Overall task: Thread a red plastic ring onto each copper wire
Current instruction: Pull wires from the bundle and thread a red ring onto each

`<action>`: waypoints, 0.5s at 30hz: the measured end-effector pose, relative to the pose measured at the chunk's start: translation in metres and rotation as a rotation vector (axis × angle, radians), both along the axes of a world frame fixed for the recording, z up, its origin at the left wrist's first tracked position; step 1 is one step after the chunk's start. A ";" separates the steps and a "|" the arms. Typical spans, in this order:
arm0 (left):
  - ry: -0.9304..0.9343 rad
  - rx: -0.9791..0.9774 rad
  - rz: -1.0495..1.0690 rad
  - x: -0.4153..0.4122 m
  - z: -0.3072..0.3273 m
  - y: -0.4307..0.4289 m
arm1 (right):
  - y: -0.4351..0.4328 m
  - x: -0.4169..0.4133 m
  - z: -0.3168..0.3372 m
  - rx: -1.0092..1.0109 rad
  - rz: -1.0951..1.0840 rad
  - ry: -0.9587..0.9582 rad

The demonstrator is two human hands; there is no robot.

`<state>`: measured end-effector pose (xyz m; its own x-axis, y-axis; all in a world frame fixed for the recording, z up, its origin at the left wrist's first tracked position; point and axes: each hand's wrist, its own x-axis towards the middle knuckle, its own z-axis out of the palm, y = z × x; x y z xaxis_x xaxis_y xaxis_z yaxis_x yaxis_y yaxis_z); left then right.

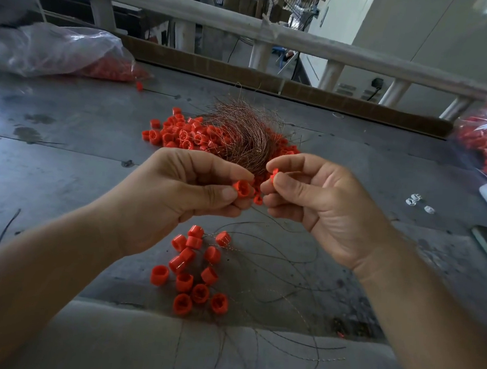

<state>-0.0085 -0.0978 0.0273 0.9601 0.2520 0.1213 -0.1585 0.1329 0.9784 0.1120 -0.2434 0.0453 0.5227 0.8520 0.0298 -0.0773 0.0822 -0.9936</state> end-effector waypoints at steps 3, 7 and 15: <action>0.005 0.011 0.020 0.000 0.000 0.000 | 0.001 -0.002 -0.003 -0.016 0.002 -0.085; 0.006 0.027 0.055 0.000 0.000 0.000 | 0.002 -0.008 -0.004 0.025 -0.051 -0.235; 0.008 0.038 0.068 -0.001 0.001 0.001 | 0.005 -0.012 -0.008 0.049 -0.085 -0.325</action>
<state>-0.0100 -0.0970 0.0279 0.9419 0.3118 0.1247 -0.1583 0.0846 0.9838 0.1000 -0.2381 0.0378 0.5486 0.7989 0.2468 0.2523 0.1232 -0.9598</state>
